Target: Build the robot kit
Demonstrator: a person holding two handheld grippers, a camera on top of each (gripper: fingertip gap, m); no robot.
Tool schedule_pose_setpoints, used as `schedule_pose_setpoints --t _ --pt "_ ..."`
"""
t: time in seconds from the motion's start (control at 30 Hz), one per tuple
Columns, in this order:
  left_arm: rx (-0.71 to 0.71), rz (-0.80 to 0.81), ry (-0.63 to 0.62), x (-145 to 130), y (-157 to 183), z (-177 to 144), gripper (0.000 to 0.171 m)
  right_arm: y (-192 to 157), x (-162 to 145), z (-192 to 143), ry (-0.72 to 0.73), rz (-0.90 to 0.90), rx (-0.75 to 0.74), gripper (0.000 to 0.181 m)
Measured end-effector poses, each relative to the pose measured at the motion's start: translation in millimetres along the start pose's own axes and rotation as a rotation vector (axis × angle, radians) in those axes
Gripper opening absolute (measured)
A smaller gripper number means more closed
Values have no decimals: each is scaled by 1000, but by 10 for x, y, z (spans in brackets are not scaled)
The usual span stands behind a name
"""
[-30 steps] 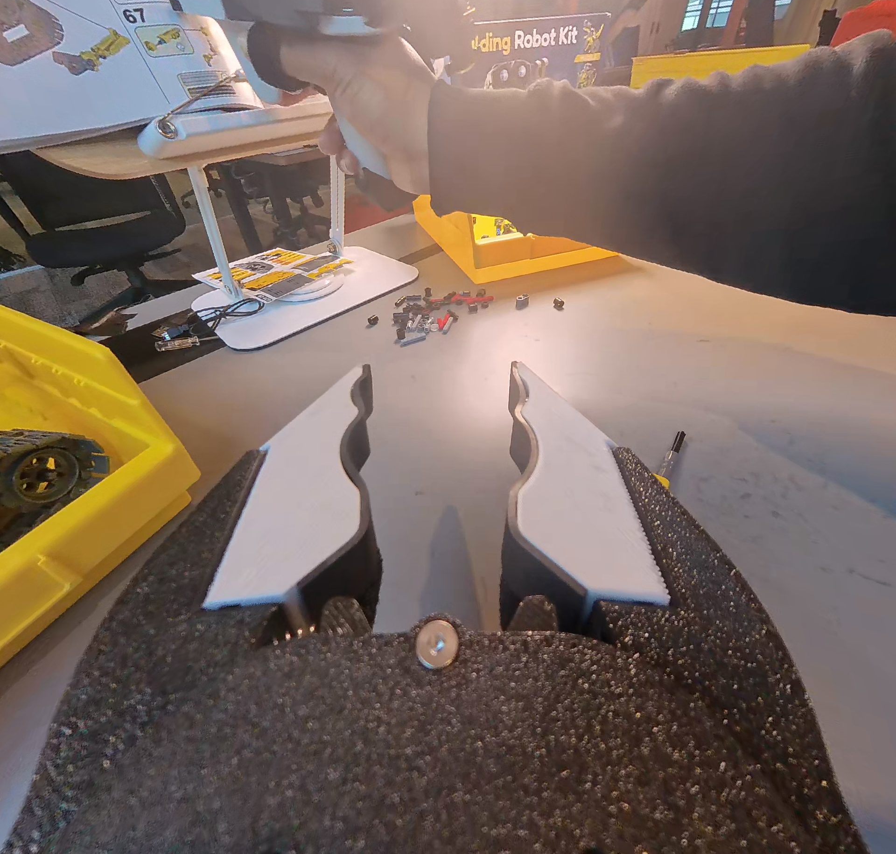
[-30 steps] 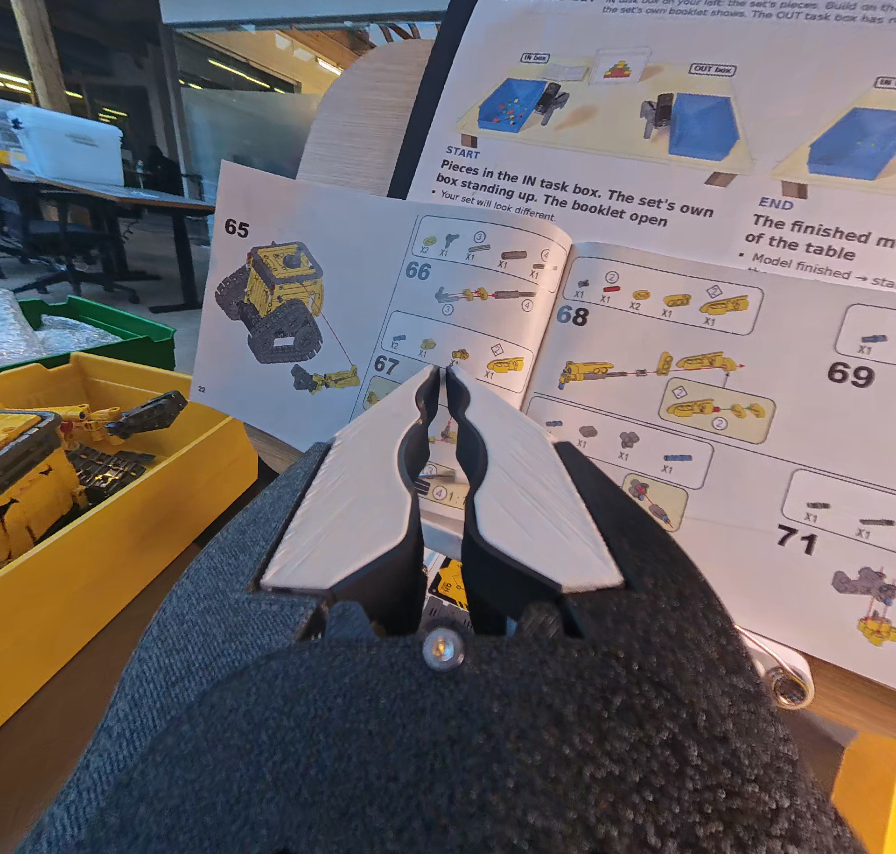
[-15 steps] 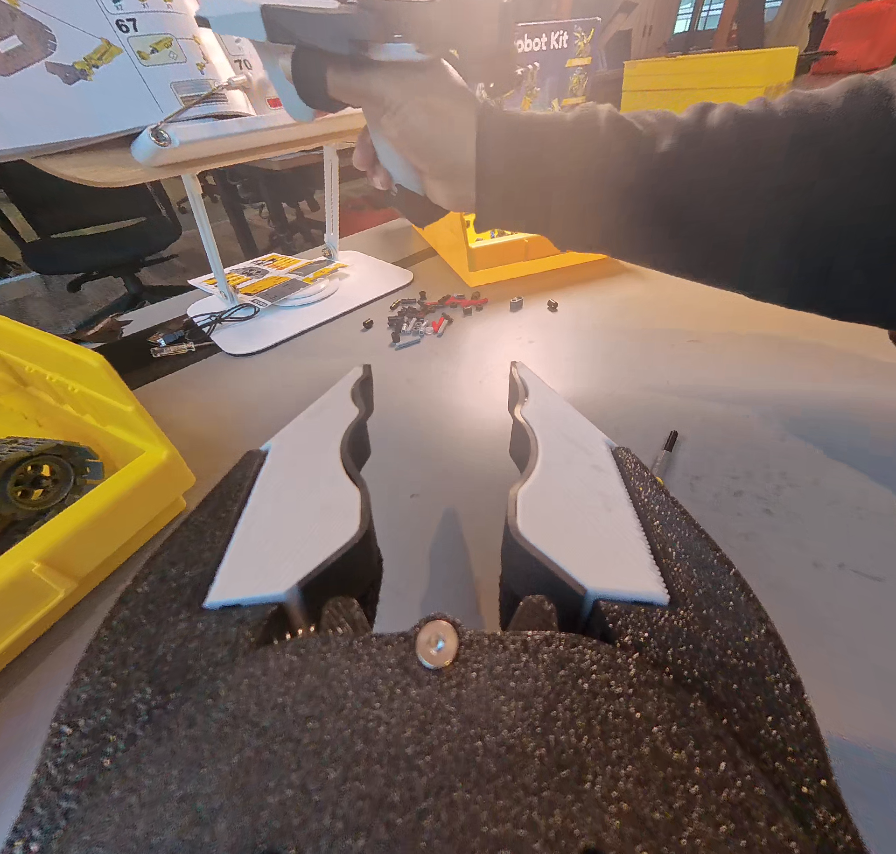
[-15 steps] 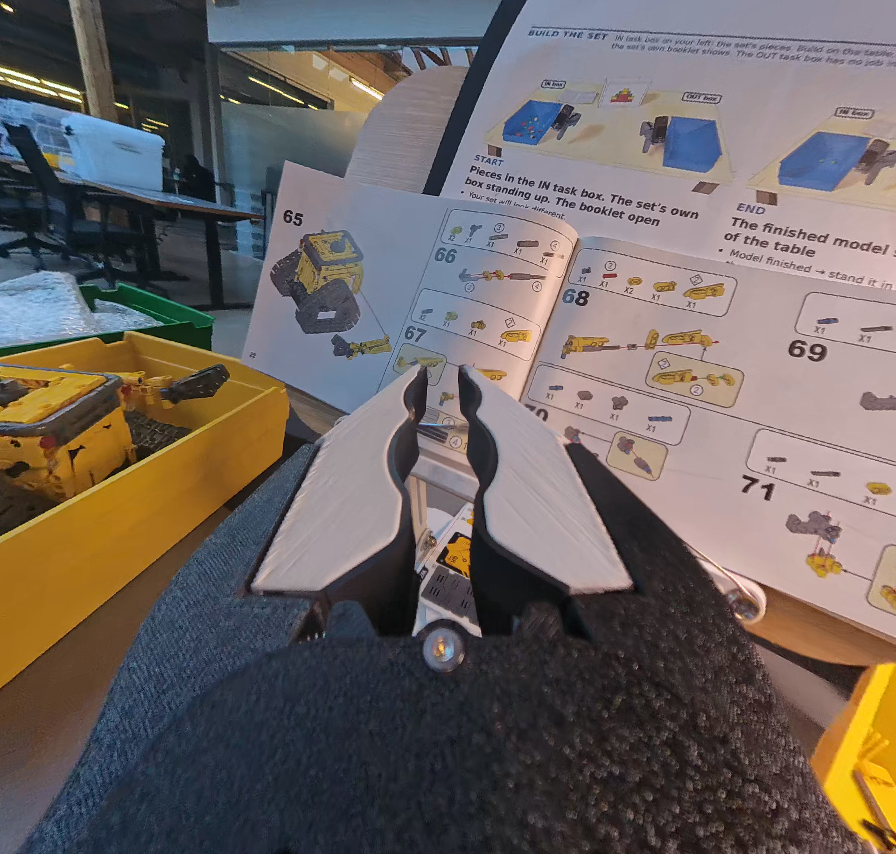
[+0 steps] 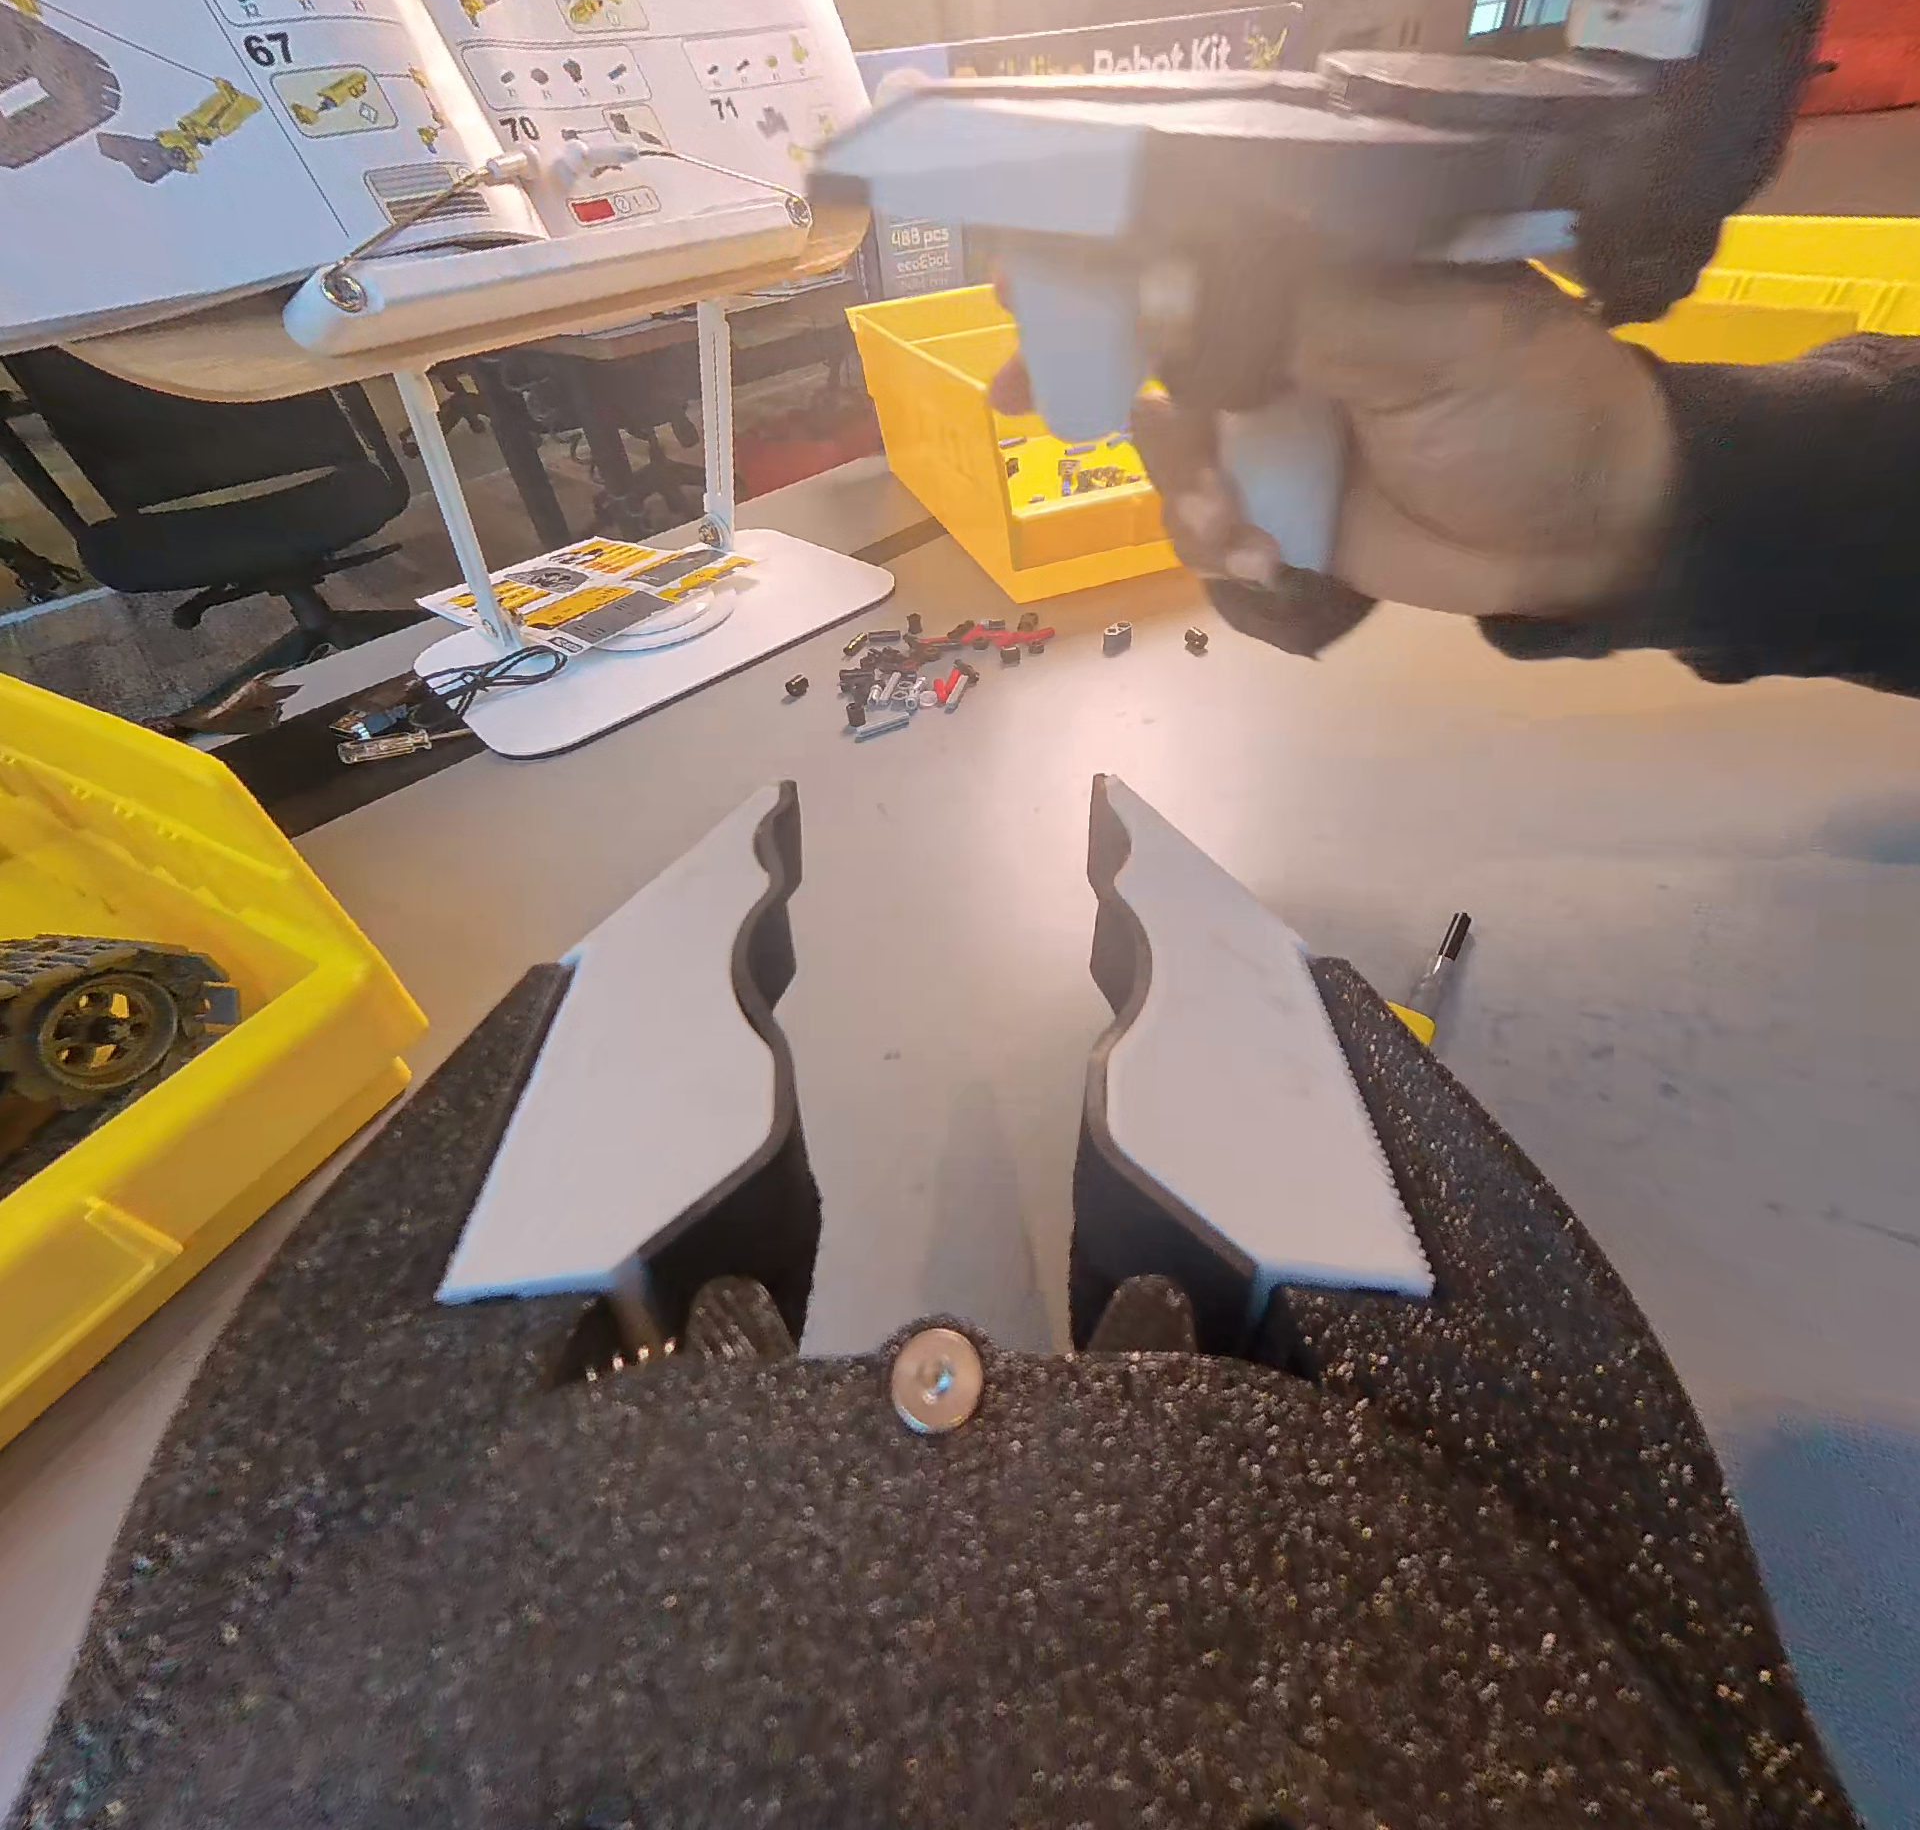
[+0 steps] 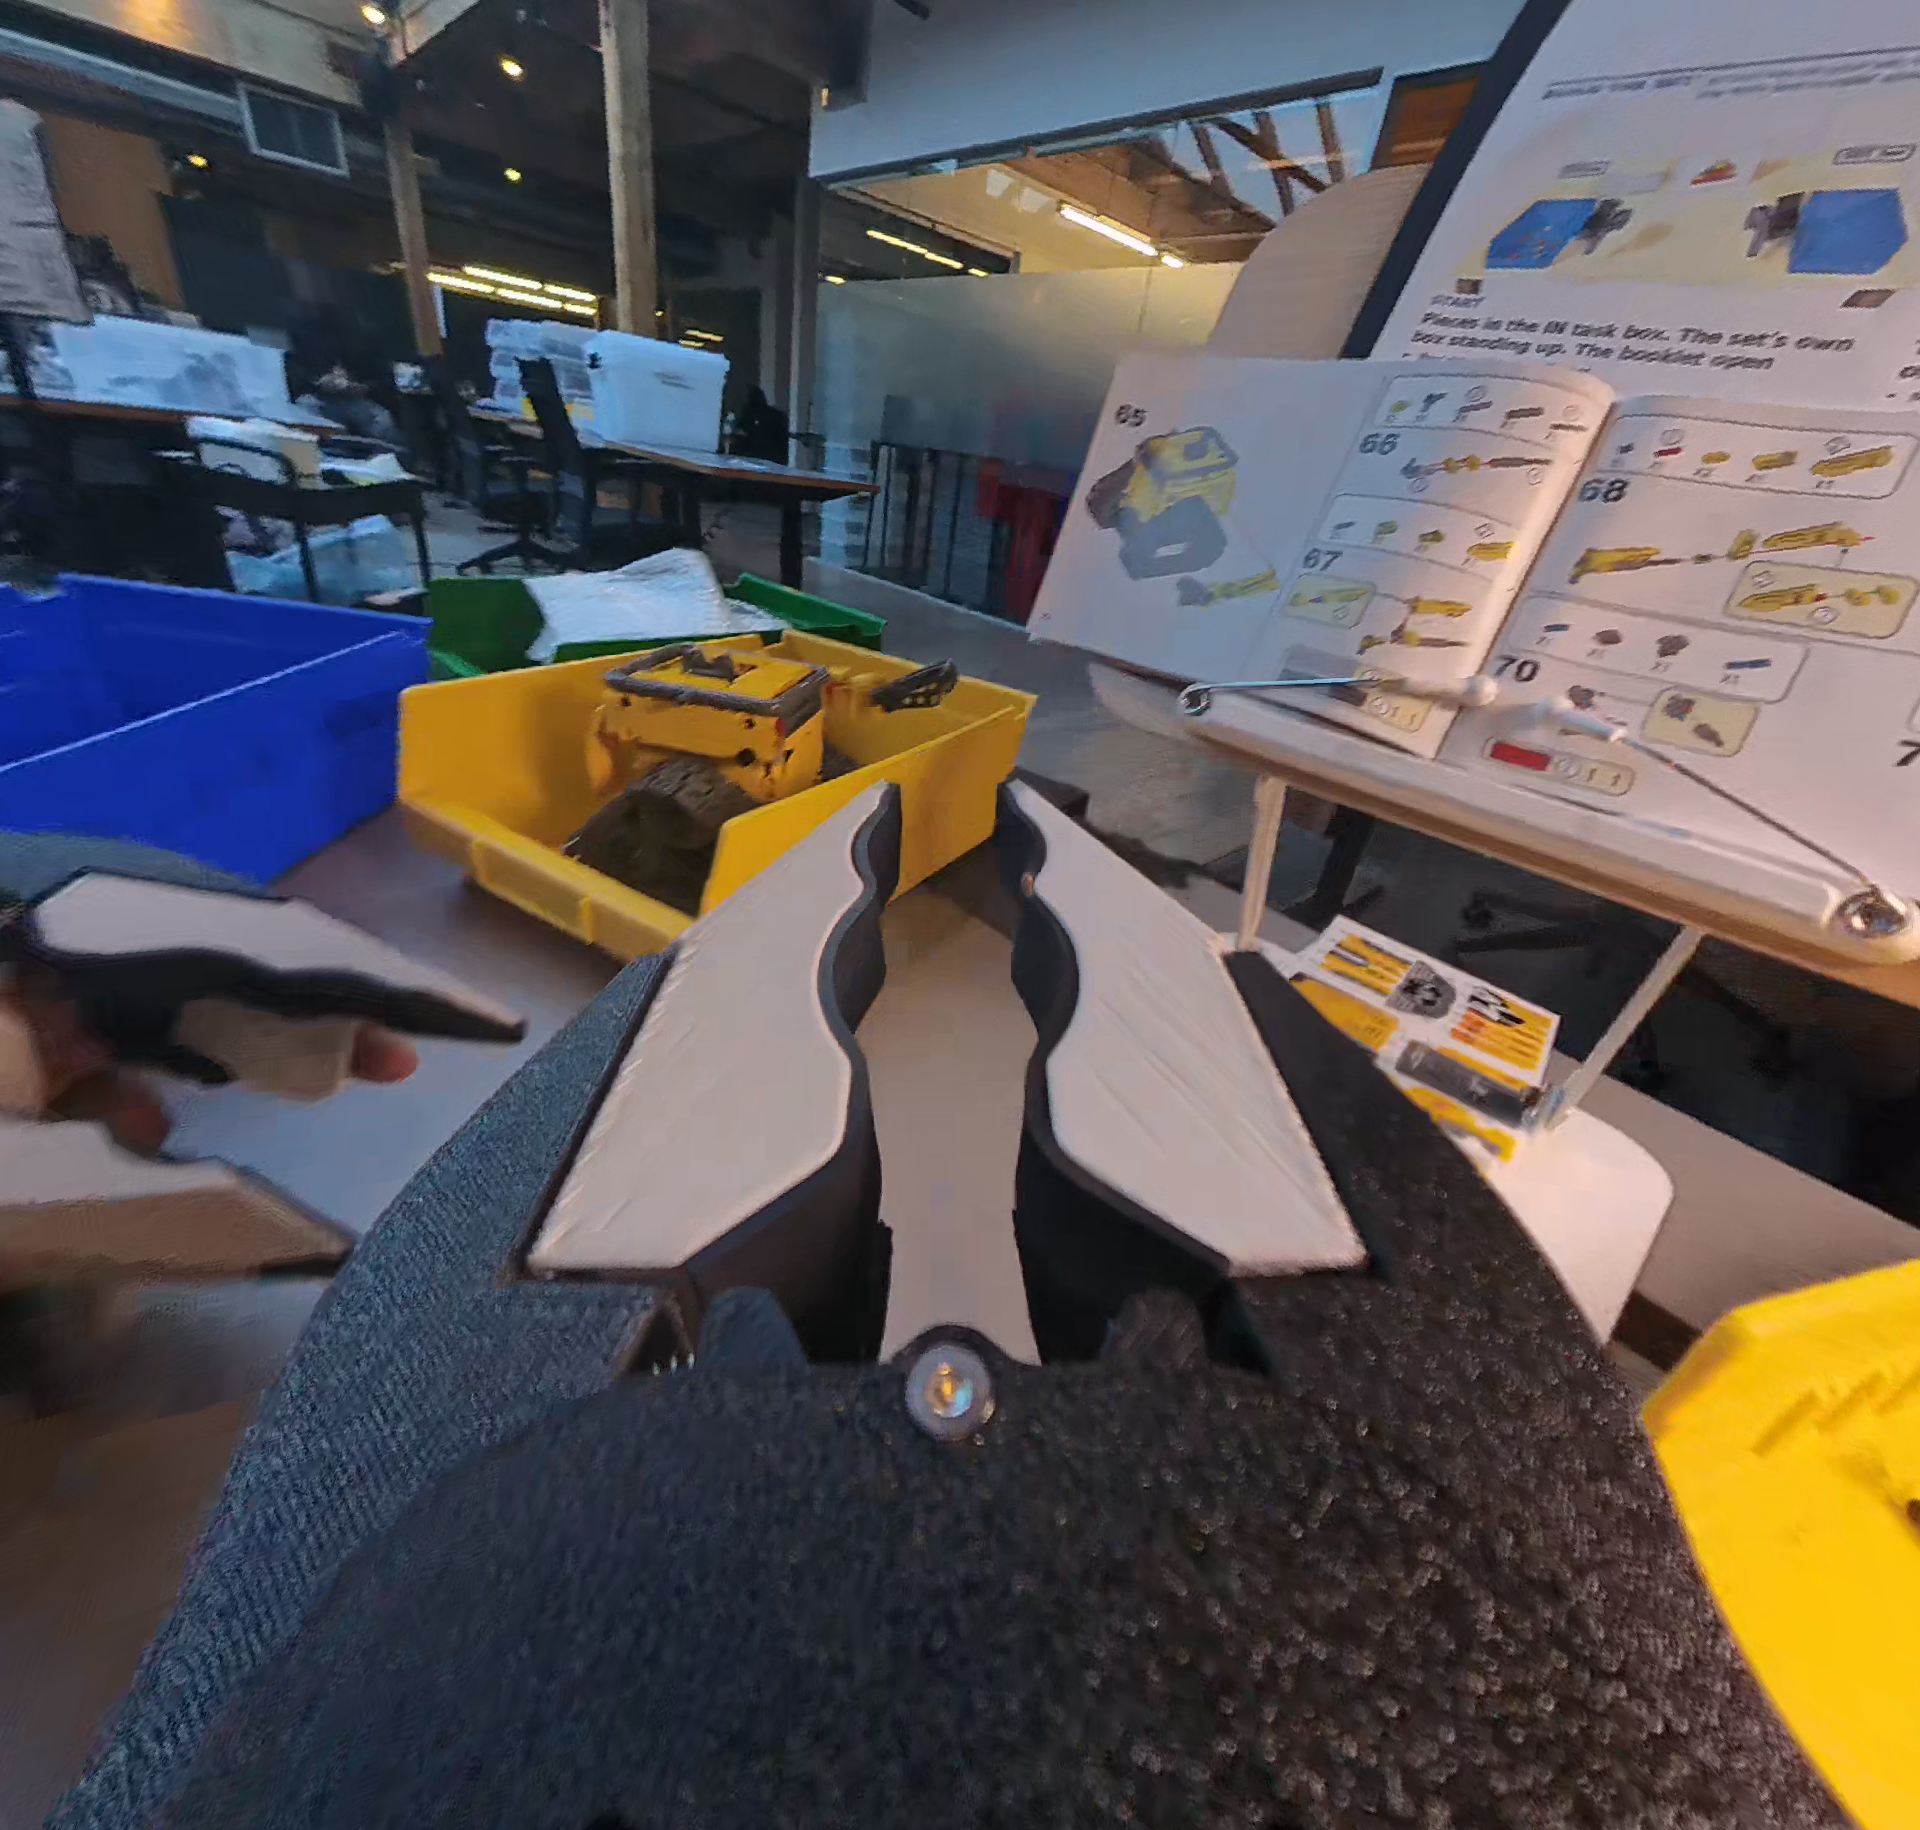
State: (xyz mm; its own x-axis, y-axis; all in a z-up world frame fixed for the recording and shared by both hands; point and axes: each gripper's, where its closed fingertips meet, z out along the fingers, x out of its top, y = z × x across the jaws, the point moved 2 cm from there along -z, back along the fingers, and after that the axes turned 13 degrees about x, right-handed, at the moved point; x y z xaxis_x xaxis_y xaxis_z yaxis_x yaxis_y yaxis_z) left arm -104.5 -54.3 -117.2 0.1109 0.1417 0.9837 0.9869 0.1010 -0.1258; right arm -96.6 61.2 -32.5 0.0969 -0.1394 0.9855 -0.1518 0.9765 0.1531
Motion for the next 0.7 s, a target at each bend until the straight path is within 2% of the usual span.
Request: schedule_pose_setpoints --t 0.17,0.33,0.43,0.57,0.7 --pt "4 3 -3 -5 -1 4 55 -462 -168 -575 -77 20 81 20" --pt "15 0 -7 -11 -27 18 54 -529 -166 -1247 -65 96 16 23" --pt "21 -5 -10 -13 -44 25 54 -408 -41 -1645 -44 82 -79 24" --pt "27 0 -14 -20 -44 31 53 -132 349 -2221 1 17 -220 25" --pt "27 29 -24 -38 -11 43 53 537 726 -3039 -90 -117 -498 19"
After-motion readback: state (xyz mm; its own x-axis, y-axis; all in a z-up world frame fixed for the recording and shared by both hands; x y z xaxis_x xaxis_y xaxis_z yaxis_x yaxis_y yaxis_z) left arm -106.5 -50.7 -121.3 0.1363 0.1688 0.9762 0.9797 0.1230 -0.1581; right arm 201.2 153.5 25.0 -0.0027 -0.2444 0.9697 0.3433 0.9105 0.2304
